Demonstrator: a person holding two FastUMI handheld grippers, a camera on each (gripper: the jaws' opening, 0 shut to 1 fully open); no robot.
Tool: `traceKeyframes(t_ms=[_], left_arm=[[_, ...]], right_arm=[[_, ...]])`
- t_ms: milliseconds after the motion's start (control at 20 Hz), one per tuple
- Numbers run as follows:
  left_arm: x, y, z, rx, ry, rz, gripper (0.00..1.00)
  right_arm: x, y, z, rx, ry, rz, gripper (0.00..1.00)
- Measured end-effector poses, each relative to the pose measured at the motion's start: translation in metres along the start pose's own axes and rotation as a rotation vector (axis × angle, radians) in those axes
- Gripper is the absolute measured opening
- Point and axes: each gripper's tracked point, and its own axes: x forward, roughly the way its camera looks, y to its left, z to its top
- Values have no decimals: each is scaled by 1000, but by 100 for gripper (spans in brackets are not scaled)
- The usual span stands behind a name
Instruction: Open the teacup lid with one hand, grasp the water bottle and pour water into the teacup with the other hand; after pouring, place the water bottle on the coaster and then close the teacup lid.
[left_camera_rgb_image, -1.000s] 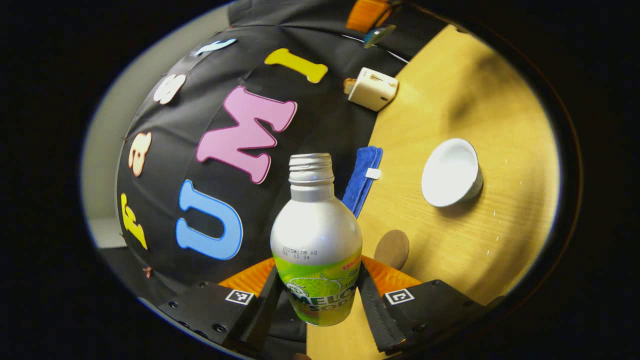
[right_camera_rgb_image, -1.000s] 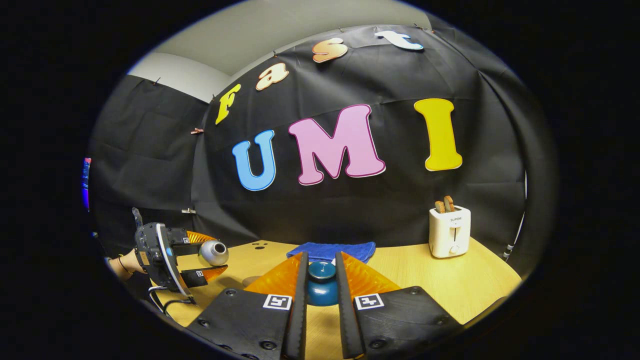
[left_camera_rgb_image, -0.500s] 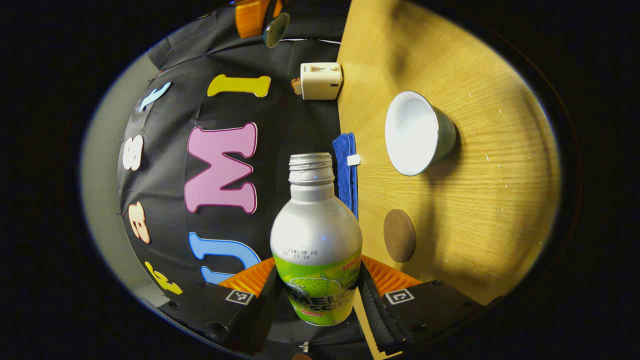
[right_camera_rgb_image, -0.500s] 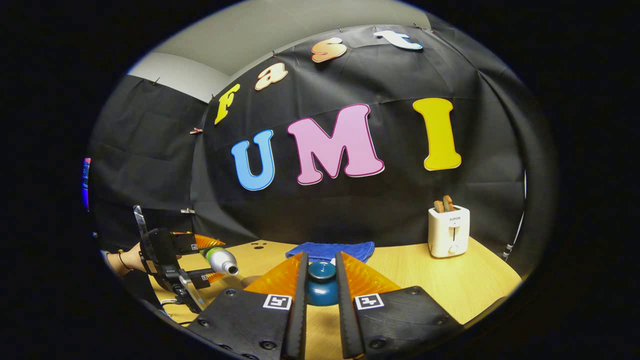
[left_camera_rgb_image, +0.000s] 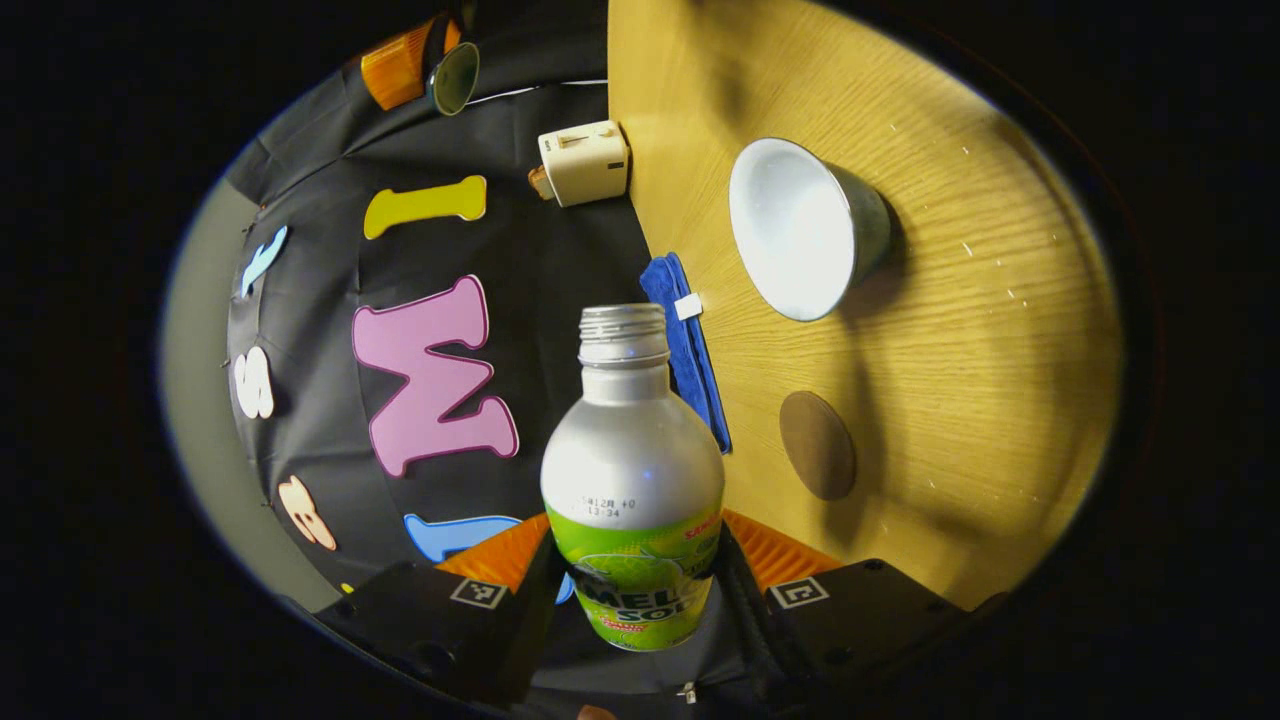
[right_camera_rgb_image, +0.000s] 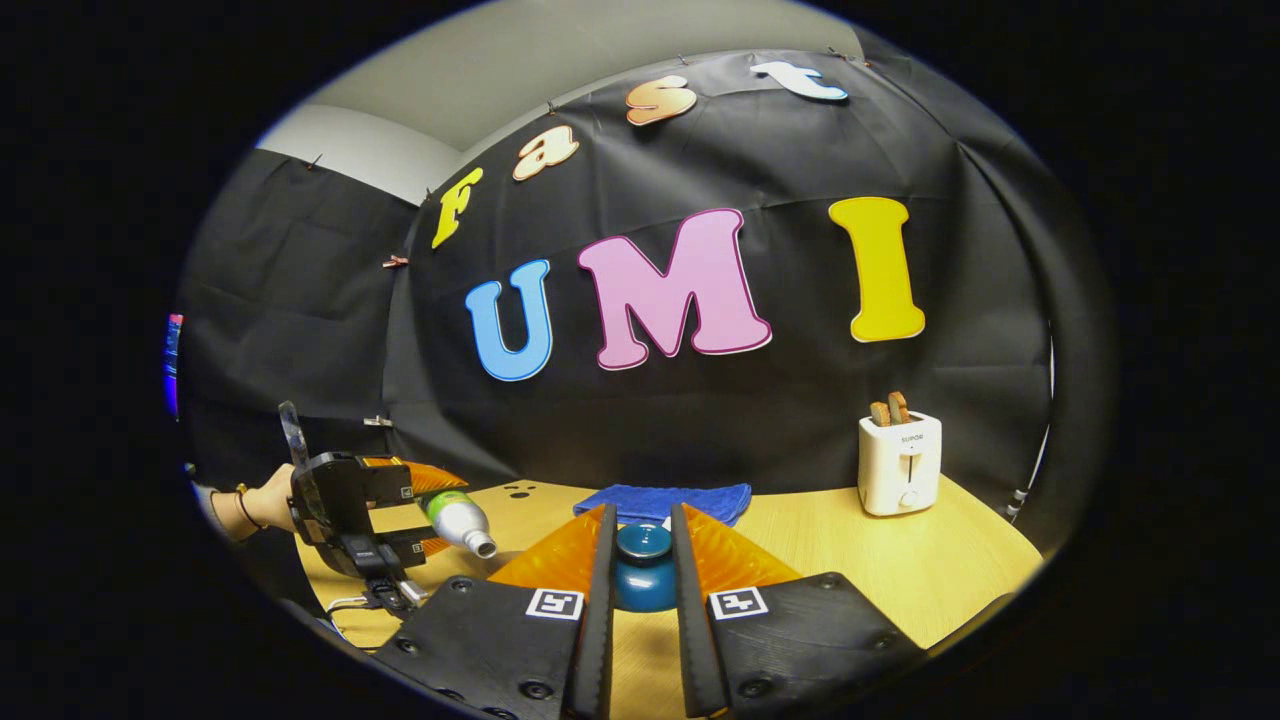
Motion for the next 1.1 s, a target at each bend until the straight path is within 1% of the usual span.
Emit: traceKeyframes(t_ms=[50, 250, 300, 500, 800, 1000, 1100], left_arm=[[1, 3, 0, 27, 0, 0, 80], [6, 8, -3, 109, 7, -3, 80], [7, 8, -3, 122, 7, -3, 80], [8, 14, -5, 188, 11, 10, 81], [7, 32, -5, 308, 15, 50, 81], [8, 47, -2, 415, 7, 70, 81], [8, 59, -2, 484, 3, 94, 81]], right_arm=[[0, 0, 1, 0, -1, 0, 31], [-2, -2, 2, 2, -5, -3, 31], [-2, -3, 4, 3, -8, -5, 27], [-2, -4, 4, 5, -11, -7, 27], [-2, -2, 3, 1, -8, -5, 27], [-1, 1, 3, -2, -6, 0, 27], [0, 1, 2, -2, -5, 1, 27]])
